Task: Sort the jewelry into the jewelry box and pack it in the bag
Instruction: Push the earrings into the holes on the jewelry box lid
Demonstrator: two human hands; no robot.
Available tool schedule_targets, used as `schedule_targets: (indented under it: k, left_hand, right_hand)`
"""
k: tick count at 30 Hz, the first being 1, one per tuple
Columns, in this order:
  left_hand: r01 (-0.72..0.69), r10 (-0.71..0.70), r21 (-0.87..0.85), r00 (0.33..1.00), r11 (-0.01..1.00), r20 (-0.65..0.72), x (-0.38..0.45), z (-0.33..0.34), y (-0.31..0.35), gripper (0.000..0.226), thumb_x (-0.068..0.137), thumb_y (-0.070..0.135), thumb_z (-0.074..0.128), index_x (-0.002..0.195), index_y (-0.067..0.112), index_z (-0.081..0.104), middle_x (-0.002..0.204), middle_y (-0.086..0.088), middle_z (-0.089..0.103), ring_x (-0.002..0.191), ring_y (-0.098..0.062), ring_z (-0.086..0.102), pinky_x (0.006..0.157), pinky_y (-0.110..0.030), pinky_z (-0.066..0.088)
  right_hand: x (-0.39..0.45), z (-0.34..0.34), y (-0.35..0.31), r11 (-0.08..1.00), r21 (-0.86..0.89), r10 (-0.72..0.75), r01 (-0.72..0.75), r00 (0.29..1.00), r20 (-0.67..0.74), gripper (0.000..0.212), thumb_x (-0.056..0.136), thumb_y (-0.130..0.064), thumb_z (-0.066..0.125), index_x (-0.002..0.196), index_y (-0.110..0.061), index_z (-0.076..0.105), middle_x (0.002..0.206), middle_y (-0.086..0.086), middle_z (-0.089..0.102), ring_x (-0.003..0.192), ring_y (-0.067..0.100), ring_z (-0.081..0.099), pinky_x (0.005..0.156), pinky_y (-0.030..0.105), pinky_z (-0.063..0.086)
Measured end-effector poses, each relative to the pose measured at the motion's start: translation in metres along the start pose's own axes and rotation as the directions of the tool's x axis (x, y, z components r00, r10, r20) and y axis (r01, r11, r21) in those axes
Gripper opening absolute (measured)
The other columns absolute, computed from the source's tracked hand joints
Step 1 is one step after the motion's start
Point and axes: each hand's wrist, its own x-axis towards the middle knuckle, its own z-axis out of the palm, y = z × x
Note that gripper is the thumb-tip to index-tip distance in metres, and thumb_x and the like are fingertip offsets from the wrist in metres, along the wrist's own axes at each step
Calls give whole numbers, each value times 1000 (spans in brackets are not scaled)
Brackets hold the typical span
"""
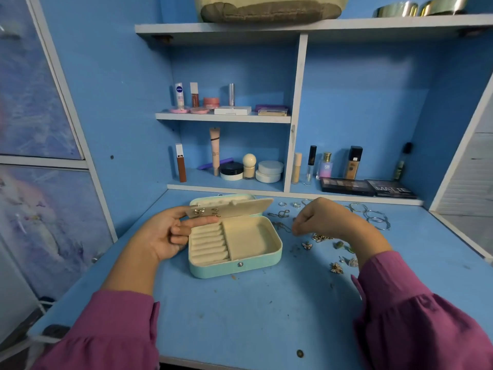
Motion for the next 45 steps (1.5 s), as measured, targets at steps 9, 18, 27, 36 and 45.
schedule_targets:
  k: [9, 18, 27, 36, 45]
  left_hand:
    - [-50, 51, 14, 994, 999, -100, 3, -3, -2, 18, 89, 1, 48, 84, 14, 59, 59, 5, 43, 25, -2, 24, 26, -11, 15]
    - [-48, 50, 24, 993, 999, -108, 2, -2, -2, 18, 87, -1, 50, 83, 14, 60, 56, 4, 48, 25, -1, 25, 26, -11, 15]
    - [-54, 56, 24, 993, 998, -100, 2, -3, -2, 16, 83, 0, 52, 82, 14, 61, 63, 2, 50, 25, -1, 25, 26, -10, 17]
    - [-53, 54, 17, 994, 998, -99, 4, -4, -2, 18, 87, 0, 50, 83, 14, 60, 68, 2, 45, 25, -1, 25, 26, -10, 17]
    - [-50, 52, 22, 994, 998, -92, 4, -5, -2, 16, 87, 0, 51, 84, 13, 60, 74, 1, 47, 24, -2, 25, 26, -11, 17]
  right_hand:
    - [-10, 6, -13, 975, -223, 16, 1, 997, 75, 7, 78, -24, 72, 83, -25, 77, 74, -9, 66, 65, 7, 57, 46, 17, 38]
    - [-7, 9, -14, 958, -280, -34, 66, 992, 119, 14, 77, -24, 72, 89, -31, 76, 87, -12, 71, 82, 9, 64, 78, 29, 55]
    - [-5, 13, -13, 941, -323, -73, 99, 993, 94, 13, 80, -26, 68, 91, -31, 74, 89, -12, 70, 81, 9, 65, 75, 27, 54]
    - [-8, 7, -14, 953, -282, -97, 113, 993, 71, 12, 81, -24, 69, 90, -28, 76, 86, -12, 70, 80, 10, 63, 59, 22, 50]
    - [-14, 3, -16, 958, -282, 10, 56, 974, 228, 18, 73, -31, 79, 90, -24, 77, 91, -5, 71, 67, 4, 54, 45, 13, 37]
